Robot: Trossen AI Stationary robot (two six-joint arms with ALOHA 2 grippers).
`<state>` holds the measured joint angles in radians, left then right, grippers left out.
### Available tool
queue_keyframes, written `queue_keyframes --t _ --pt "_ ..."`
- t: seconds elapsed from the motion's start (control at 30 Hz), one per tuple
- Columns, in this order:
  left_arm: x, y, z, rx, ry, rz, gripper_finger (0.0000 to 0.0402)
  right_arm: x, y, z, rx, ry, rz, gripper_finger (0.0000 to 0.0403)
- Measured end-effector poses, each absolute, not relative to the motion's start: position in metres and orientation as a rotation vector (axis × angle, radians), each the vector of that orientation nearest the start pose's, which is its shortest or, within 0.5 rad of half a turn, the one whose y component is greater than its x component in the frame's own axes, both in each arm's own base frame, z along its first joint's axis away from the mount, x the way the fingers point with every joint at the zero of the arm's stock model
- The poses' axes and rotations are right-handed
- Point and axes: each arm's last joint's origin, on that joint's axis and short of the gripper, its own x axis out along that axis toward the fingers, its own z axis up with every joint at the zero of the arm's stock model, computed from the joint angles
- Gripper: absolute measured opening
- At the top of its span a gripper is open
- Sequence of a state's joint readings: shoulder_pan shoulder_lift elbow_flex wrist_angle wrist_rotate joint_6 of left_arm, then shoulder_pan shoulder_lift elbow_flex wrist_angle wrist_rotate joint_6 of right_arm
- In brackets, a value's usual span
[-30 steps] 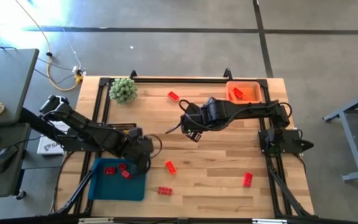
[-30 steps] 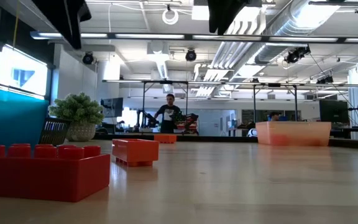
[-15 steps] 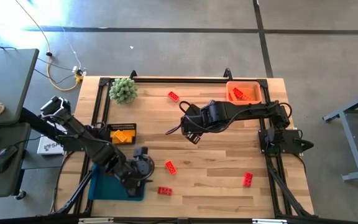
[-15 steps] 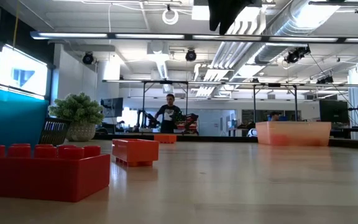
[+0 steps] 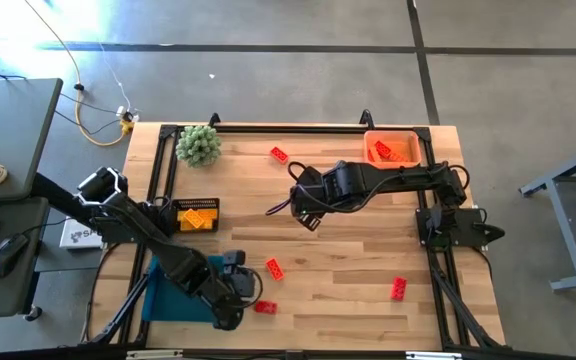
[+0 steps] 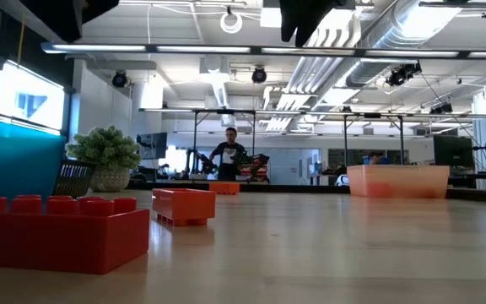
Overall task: Sort & place blocks by color
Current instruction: Put the red game piece into the blue bin
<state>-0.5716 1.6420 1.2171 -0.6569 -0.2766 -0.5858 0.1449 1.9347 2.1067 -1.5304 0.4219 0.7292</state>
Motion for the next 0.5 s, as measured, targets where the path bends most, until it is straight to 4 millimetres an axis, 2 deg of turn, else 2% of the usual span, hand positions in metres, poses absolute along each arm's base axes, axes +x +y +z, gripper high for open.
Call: queue_keyframes --t 0.5 --pt "0.299 -0.185 0.204 -0.106 1.084 -0.051 0.0195 0.364 0.041 0.359 0.230 1.119 -0.687 0.0179"
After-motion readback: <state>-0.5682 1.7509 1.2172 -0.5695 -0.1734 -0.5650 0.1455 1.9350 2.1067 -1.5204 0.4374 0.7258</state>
